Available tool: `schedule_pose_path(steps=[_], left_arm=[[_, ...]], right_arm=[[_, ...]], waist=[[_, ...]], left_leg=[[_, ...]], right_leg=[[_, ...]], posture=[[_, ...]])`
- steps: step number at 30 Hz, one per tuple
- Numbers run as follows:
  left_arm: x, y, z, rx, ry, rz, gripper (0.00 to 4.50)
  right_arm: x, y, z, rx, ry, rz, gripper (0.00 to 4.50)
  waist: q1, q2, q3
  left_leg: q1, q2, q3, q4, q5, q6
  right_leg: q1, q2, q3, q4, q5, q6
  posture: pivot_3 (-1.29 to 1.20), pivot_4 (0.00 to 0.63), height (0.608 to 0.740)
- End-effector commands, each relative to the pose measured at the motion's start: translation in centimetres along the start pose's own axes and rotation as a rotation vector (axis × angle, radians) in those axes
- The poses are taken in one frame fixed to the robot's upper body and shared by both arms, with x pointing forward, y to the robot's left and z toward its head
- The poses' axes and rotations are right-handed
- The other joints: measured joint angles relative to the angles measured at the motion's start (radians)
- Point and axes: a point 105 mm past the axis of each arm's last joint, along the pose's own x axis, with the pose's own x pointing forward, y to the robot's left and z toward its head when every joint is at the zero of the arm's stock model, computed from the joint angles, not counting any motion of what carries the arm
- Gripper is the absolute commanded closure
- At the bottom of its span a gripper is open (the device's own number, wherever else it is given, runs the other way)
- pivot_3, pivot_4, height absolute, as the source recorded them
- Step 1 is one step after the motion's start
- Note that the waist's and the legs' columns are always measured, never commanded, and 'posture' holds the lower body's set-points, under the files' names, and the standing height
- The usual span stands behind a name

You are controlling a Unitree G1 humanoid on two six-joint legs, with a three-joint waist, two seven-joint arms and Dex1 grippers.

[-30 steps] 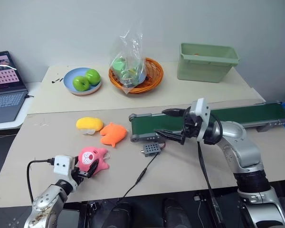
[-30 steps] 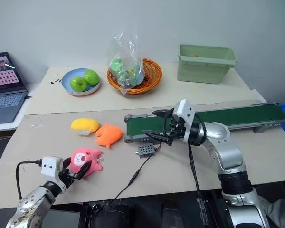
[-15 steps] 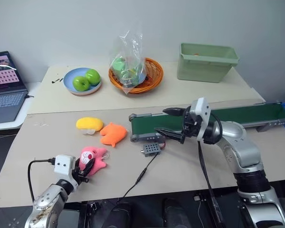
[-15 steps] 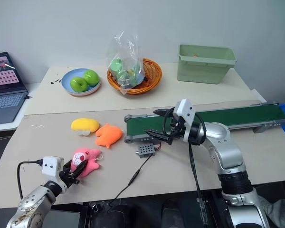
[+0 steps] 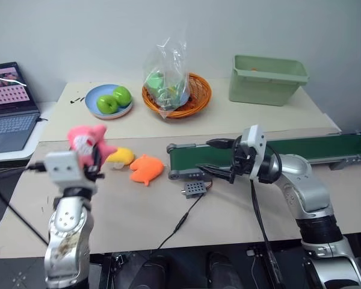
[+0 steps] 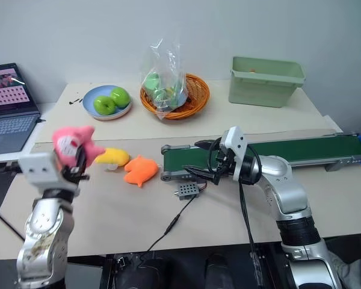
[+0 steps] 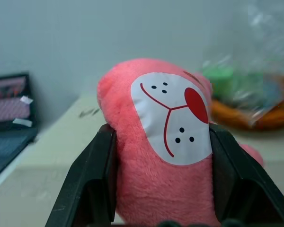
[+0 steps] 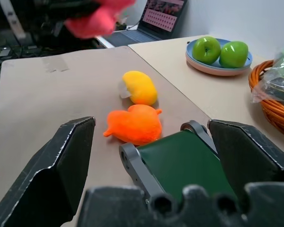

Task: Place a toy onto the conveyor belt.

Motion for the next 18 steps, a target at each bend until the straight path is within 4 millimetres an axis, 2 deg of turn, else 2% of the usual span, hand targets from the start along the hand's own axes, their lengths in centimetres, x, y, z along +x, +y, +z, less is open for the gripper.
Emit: schedule_pose_path(steps=[1, 3, 6, 11, 15, 18], left_arm=[[1.3, -4.1, 0.4, 0.019, -0.028, -0.266, 2.07], [2.1, -4.9, -0.3, 0.01, -0.006, -0.357, 2.07], [3.5, -6.4, -1.9, -0.104, 0.098, -0.551, 2.07], [5.1, -7.5, -5.1, 0.0, 0.224, -0.739, 2.07], [4.6, -9.4, -7.1, -0.022, 0.302, -0.89, 2.07], [3.5, -10.7, -9.6, 0.004, 0.379, -0.962, 2.07]], right_arm=[[-0.6, 0.8, 1.5, -0.047, -0.043, 0.053, 0.0], [-0.7, 1.6, 1.3, -0.066, -0.023, 0.092, 0.0], [-0.8, 2.7, 0.8, -0.086, 0.024, 0.153, 0.0], [-1.0, 2.6, -0.1, -0.088, 0.064, 0.145, 0.0], [-1.1, 2.4, 0.0, -0.083, 0.052, 0.118, 0.0], [-1.2, 2.2, 0.1, -0.082, 0.049, 0.1, 0.0]], waist=[[-0.002, 0.0, 0.0], [-0.007, 0.0, 0.0], [-0.014, 0.0, 0.0], [-0.019, 0.0, 0.0], [-0.025, 0.0, 0.0], [-0.025, 0.0, 0.0]], left_leg=[[0.0, 0.0, 0.0, 0.0, 0.0, 0.0], [0.0, 0.0, 0.0, 0.0, 0.0, 0.0], [0.0, 0.001, 0.0, -0.001, 0.0, 0.0], [0.0, 0.001, 0.0, 0.0, 0.0, -0.001], [0.0, 0.001, -0.001, 0.0, 0.0, -0.001], [-0.001, 0.0, -0.002, 0.0, 0.0, -0.001]], right_leg=[[0.0, 0.0, 0.0, 0.0, 0.0, 0.0], [-0.001, 0.001, 0.0, 0.0, 0.0, 0.0], [-0.002, 0.004, 0.0, 0.0, 0.001, -0.001], [-0.001, 0.005, 0.0, 0.0, 0.001, -0.001], [-0.002, 0.004, 0.001, 0.0, 0.001, -0.001], [-0.003, 0.004, 0.001, 0.0, 0.001, -0.001]], posture=[[0.0, 0.15, 0.74], [0.0, 0.15, 0.74], [0.0, 0.15, 0.74], [0.0, 0.15, 0.74], [0.0, 0.15, 0.74], [0.0, 0.15, 0.74]])
